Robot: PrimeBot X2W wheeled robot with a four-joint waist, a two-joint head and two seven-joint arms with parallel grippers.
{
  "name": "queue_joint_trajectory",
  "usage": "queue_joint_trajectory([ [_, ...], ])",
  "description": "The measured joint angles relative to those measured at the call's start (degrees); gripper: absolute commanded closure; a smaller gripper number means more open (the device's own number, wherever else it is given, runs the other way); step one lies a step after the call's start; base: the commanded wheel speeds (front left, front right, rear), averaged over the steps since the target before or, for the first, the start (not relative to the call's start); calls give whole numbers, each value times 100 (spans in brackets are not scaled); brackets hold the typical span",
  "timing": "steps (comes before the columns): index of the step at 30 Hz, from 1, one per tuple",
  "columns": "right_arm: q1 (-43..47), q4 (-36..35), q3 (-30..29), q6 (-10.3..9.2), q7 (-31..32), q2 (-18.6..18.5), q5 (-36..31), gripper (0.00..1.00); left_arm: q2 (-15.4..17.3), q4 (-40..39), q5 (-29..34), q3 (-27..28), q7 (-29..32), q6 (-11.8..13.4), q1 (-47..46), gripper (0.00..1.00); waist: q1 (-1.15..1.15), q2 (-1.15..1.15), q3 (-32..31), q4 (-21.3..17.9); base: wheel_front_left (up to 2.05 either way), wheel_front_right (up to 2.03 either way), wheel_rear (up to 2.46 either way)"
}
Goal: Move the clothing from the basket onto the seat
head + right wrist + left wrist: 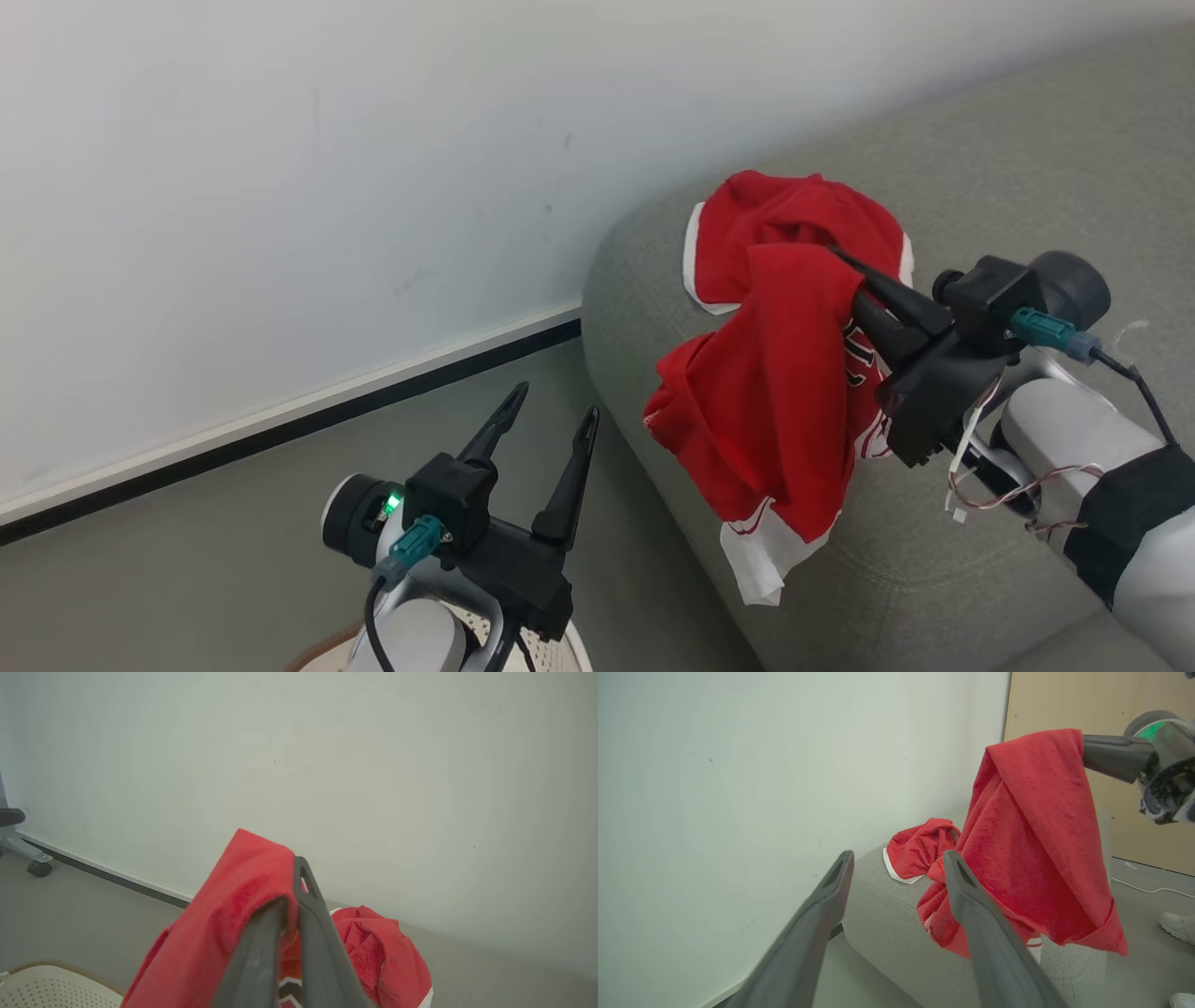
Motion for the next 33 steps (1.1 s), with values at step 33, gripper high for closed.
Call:
queue_joint_trajectory([
  [33, -2961, 1535, -1513, -216, 355, -1280, 247, 100, 114, -842, 502, -583, 465, 13, -792, 0, 2, 1, 1966, 129, 0, 0, 0],
])
